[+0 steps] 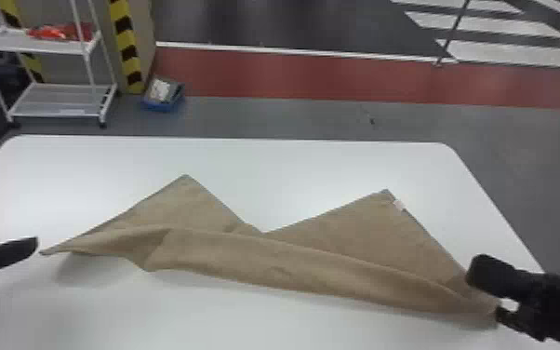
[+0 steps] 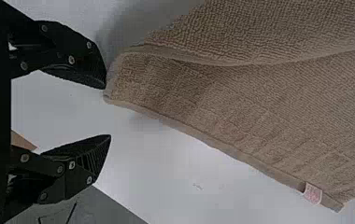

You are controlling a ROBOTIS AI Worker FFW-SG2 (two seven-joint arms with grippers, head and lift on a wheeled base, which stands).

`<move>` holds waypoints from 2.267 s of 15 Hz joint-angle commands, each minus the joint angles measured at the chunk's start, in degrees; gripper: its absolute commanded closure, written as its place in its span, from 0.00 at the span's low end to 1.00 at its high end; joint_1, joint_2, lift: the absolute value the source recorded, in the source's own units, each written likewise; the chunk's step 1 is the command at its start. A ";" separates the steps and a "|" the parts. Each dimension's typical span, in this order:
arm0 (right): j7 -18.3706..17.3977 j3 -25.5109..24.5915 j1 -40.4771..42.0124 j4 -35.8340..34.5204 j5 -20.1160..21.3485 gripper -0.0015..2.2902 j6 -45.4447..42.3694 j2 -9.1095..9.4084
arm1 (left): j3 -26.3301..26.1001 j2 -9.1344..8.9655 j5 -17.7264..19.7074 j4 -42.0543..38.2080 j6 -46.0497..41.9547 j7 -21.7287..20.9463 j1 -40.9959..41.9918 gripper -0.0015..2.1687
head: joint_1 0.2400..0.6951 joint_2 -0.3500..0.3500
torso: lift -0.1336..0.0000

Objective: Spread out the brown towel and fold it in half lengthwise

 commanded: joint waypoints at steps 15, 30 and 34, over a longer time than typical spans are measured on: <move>1.85 -15.47 3.03 -7.27 -13.77 0.73 -3.22 13.65 | -9.57 10.31 1.23 3.80 -6.86 -6.27 -9.08 0.07 | 1.00 0.42 | 0.08; 1.67 -14.76 8.65 -10.69 -5.69 0.73 -1.11 23.94 | -47.63 3.19 -6.07 46.34 -29.89 -3.72 -40.72 0.28 | 1.00 0.21 | 0.08; 1.76 -15.20 9.62 -11.31 -5.69 0.73 -1.11 23.85 | -50.53 0.21 -6.77 52.31 -33.23 0.59 -43.36 0.28 | 1.00 0.14 | 0.08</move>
